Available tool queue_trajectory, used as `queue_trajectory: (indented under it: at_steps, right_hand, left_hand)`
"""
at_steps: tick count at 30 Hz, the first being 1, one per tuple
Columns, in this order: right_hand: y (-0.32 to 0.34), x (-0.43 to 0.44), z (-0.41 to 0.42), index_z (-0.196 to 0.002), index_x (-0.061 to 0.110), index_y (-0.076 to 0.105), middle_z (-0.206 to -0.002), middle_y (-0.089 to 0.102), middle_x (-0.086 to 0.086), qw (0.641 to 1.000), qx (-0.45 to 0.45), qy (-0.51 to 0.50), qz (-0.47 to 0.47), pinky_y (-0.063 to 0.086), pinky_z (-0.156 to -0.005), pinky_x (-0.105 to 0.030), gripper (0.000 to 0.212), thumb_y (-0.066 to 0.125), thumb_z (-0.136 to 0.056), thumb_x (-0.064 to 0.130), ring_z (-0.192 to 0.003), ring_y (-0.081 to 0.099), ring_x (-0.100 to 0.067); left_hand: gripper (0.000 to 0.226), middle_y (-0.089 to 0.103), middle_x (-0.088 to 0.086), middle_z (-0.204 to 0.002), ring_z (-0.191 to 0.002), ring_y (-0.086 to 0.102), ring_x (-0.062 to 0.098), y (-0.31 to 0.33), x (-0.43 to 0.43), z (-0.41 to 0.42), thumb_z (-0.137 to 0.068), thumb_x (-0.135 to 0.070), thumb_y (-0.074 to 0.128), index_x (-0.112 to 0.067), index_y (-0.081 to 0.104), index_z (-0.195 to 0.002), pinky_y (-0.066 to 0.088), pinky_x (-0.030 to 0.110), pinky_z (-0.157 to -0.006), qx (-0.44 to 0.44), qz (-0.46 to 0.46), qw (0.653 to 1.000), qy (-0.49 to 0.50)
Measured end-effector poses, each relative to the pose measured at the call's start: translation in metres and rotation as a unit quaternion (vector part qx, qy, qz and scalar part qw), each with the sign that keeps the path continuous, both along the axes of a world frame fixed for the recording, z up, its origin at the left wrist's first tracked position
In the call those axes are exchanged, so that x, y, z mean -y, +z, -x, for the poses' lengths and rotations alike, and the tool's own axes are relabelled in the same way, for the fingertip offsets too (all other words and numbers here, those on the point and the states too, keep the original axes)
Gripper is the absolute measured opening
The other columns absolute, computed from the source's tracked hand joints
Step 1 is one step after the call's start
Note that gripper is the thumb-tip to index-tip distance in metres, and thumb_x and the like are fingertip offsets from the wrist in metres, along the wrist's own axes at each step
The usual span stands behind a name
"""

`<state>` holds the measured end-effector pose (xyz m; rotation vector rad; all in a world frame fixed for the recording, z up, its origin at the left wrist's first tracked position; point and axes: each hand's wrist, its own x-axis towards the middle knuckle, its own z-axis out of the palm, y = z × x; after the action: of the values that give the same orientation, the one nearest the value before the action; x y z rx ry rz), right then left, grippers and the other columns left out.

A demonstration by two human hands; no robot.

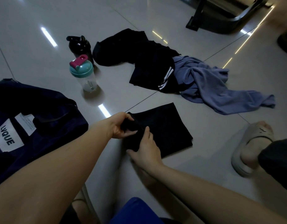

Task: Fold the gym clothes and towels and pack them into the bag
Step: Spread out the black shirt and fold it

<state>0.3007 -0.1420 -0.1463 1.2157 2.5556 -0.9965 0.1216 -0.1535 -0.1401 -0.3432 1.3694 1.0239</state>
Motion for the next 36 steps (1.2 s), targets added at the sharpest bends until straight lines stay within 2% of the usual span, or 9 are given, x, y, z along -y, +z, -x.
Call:
queue_trajectory:
  at_steps: [7,12,15,18,23,27,32,34,36]
  right_hand:
    - [0.017,-0.029,-0.011,-0.133,0.021,0.045,-0.113,0.066,-0.01,0.995,-0.051,-0.055,0.068,0.054,-0.086,-0.044,0.054,0.06,-0.082,0.014,-0.102,0.064,-0.036]
    - [0.03,-0.046,-0.007,-0.143,0.02,0.041,-0.115,0.064,-0.005,0.961,-0.123,-0.107,0.222,0.055,-0.092,-0.039,0.071,0.064,-0.076,0.022,-0.106,0.064,-0.025]
    - [0.039,-0.051,0.0,-0.148,0.017,0.033,-0.117,0.061,-0.005,0.927,-0.159,-0.149,0.304,0.055,-0.087,-0.035,0.078,0.07,-0.08,0.022,-0.104,0.063,-0.022]
    - [0.036,-0.053,0.0,-0.14,0.016,0.041,-0.113,0.06,0.002,0.95,-0.143,-0.168,0.222,0.054,-0.086,-0.033,0.067,0.076,-0.083,0.022,-0.105,0.063,-0.02]
    - [0.021,-0.06,-0.009,-0.108,0.018,0.07,-0.094,0.071,-0.002,0.981,-0.088,-0.144,0.091,0.058,-0.075,-0.037,0.021,0.061,-0.089,0.014,-0.088,0.069,-0.024]
    - [0.028,-0.074,-0.009,-0.082,0.016,0.07,-0.079,0.07,-0.004,0.992,-0.05,-0.073,0.086,0.048,-0.057,-0.028,0.012,0.06,-0.089,0.014,-0.075,0.068,-0.024]
    - [0.06,-0.107,-0.002,-0.065,0.018,0.056,-0.067,0.059,-0.001,0.99,0.031,0.077,0.115,0.043,-0.056,-0.028,0.024,0.056,-0.083,0.002,-0.063,0.059,-0.018]
    - [0.073,-0.121,-0.003,-0.07,0.011,0.058,-0.069,0.057,-0.003,0.985,0.038,0.125,0.115,0.041,-0.057,-0.028,0.017,0.056,-0.083,0.0,-0.064,0.055,-0.016]
    - [0.086,-0.133,-0.007,-0.082,0.001,0.061,-0.073,0.057,-0.005,0.981,0.038,0.152,0.114,0.04,-0.057,-0.028,0.005,0.057,-0.084,-0.002,-0.062,0.054,-0.014]
  left_hand:
    - [0.021,0.067,0.017,-0.102,-0.094,0.072,0.035,0.028,-0.019,-0.004,-0.085,-0.009,0.058,-0.003,0.062,-0.105,0.063,0.041,-0.071,-0.107,-0.013,0.992,-0.072]
    - [0.026,0.071,0.016,-0.104,-0.094,0.072,0.033,0.047,-0.025,-0.004,-0.084,-0.01,0.062,-0.002,0.066,-0.108,0.062,0.045,-0.083,-0.113,-0.027,0.989,-0.089]
    - [0.033,0.077,0.011,-0.102,-0.102,0.071,0.03,0.055,-0.027,-0.012,-0.085,-0.018,0.063,-0.005,0.072,-0.113,0.059,0.045,-0.086,-0.113,-0.027,0.973,-0.198]
    - [0.035,0.077,0.007,-0.111,-0.113,0.068,0.028,0.06,-0.028,-0.017,-0.084,-0.024,0.065,-0.01,0.074,-0.115,0.049,0.051,-0.103,-0.119,-0.038,0.953,-0.278]
    - [0.037,0.076,0.009,-0.112,-0.108,0.071,0.027,0.062,-0.031,-0.018,-0.085,-0.025,0.067,-0.008,0.073,-0.117,0.051,0.05,-0.1,-0.144,-0.019,0.936,-0.321]
    - [0.025,0.073,0.012,-0.104,-0.093,0.073,0.025,0.056,-0.034,-0.013,-0.087,-0.018,0.068,-0.007,0.07,-0.108,0.059,0.039,-0.084,-0.195,0.001,0.945,-0.263]
    - [0.018,0.063,0.016,-0.087,-0.068,0.068,0.025,0.053,-0.03,0.006,-0.09,-0.006,0.056,-0.005,0.06,-0.107,0.058,0.032,-0.059,-0.289,-0.048,0.932,-0.212]
    - [0.031,0.065,0.016,-0.1,-0.08,0.066,0.024,0.055,-0.025,0.013,-0.093,-0.006,0.045,-0.015,0.061,-0.119,0.056,0.032,-0.067,-0.335,-0.053,0.897,-0.285]
    - [0.051,0.063,0.012,-0.126,-0.104,0.062,0.02,0.057,-0.021,0.015,-0.083,-0.007,0.056,-0.028,0.058,-0.13,0.052,0.035,-0.091,-0.326,-0.091,0.866,-0.369]
